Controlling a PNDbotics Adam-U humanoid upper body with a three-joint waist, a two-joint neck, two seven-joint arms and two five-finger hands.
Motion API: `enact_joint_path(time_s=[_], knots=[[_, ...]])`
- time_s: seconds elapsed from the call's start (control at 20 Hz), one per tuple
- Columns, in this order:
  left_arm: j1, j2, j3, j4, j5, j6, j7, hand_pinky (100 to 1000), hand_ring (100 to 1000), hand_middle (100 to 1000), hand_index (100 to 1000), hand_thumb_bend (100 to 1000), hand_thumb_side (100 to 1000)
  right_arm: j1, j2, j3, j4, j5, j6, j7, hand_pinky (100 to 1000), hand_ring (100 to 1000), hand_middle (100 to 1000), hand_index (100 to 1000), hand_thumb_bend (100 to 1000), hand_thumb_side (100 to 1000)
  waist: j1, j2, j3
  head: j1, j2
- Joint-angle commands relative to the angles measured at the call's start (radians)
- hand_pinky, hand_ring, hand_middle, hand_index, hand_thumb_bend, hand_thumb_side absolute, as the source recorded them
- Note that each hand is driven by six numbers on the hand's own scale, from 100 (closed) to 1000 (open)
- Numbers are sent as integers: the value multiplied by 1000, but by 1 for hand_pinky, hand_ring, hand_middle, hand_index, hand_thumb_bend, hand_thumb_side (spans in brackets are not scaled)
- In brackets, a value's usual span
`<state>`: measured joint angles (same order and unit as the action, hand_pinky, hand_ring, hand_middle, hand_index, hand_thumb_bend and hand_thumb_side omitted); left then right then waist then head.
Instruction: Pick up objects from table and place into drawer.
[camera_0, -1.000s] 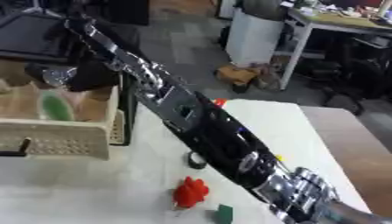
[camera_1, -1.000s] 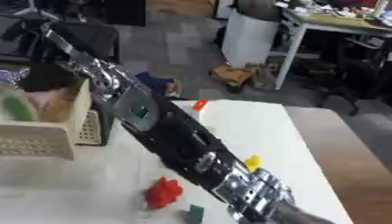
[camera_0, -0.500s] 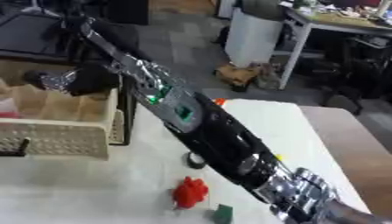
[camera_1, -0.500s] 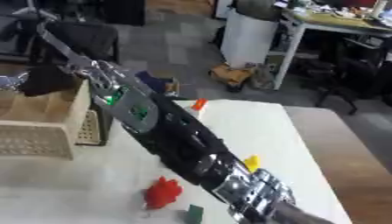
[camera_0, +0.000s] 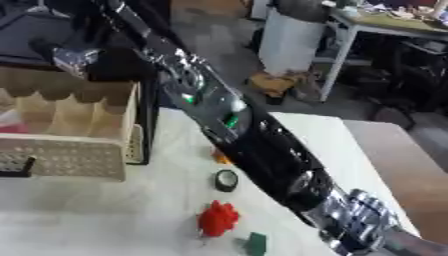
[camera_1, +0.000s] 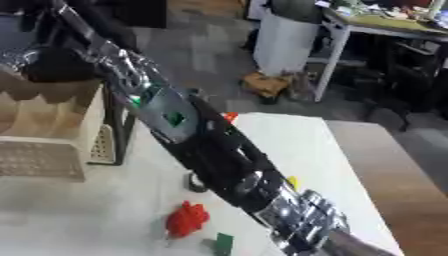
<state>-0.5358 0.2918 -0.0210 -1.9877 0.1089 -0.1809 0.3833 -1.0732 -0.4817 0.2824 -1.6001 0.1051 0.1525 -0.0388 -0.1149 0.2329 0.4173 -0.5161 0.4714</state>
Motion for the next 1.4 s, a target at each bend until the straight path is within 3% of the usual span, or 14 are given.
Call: enact_joint_path(time_s=[0.05,0.35,0.7,1.05,1.4], knots=[[-6,16,9,-12,0,0,2,599,580,649,862,100,1000,-21,-43,-43,-85,-98,48,-29,520,552,533,743,357,424,16,-24,-4,9,7],[6,17,10,-12,-5,8,-12,600,579,649,862,100,1000,34,-117,-104,-230,-273,91,-80,545,570,519,756,255,427,27,-34,-29,21,21],[18,22,14,-12,-10,11,-11,600,577,655,862,100,1000,147,-222,-219,-387,-401,77,-239,558,595,526,753,138,479,48,-42,-62,53,30],[31,25,12,-12,-18,17,-20,598,574,655,861,100,1000,256,-302,-315,-400,-452,-25,-355,567,613,535,756,100,504,69,-45,-106,95,55],[38,30,11,-12,-30,22,-30,597,569,655,861,100,1000,396,-331,-400,-400,-420,-116,-449,568,626,543,765,100,526,88,-40,-152,140,70]])
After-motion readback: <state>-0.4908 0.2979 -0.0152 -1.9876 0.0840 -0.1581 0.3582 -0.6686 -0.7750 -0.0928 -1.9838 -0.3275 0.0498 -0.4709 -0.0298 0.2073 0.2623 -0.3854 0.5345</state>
